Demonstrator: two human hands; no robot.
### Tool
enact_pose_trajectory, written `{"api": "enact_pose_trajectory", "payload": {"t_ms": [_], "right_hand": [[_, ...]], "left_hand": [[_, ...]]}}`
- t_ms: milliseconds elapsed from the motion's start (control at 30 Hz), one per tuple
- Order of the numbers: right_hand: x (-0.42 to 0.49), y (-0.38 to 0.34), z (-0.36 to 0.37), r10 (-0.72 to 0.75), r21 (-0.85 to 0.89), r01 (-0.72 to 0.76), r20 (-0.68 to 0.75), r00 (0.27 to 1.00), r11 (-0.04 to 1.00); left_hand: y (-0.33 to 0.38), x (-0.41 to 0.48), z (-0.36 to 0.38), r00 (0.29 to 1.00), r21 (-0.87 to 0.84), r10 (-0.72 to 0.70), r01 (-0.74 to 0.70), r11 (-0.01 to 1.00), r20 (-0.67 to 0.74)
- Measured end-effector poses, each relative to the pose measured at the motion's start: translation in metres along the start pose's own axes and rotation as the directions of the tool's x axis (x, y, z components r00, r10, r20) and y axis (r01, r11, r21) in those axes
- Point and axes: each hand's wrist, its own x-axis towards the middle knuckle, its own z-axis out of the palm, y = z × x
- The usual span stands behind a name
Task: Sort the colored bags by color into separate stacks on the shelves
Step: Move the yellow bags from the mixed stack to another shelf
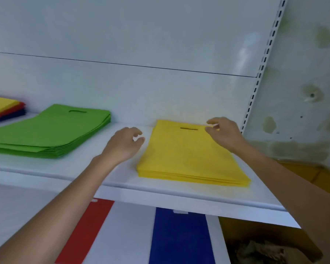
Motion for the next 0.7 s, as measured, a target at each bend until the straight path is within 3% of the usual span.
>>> {"api": "enact_pose_trajectory", "payload": {"t_ms": [100,200,433,533,700], "right_hand": [[0.008,-0.055,0.029,-0.153,0.107,0.157,-0.051,0.987,0.982],[0.013,-0.125,0.075,-0.27,0.23,0.266,-0.018,0.963,0.936],[-0.002,-0.325,0.182,-0.557,0.376,0.496,0.064,0.828,0.782],[-0.015,-0.395,0.215,-0.614,0.434,0.536,0.054,0.787,0.724],[-0.028,-0.481,0.266,-0.604,0.517,0.496,0.052,0.795,0.697]], "left_hand": [[-0.019,-0.019,-0.037,0.993,-0.045,0.008,-0.013,0.999,-0.121],[-0.057,-0.045,-0.083,0.977,0.028,-0.001,0.007,1.0,-0.215],[-0.179,-0.113,-0.196,0.91,0.122,-0.208,0.266,0.956,-0.358],[-0.228,-0.131,-0.244,0.889,0.105,-0.245,0.306,0.946,-0.386],[-0.303,-0.148,-0.303,0.898,0.127,-0.235,0.301,0.945,-0.372]]}}
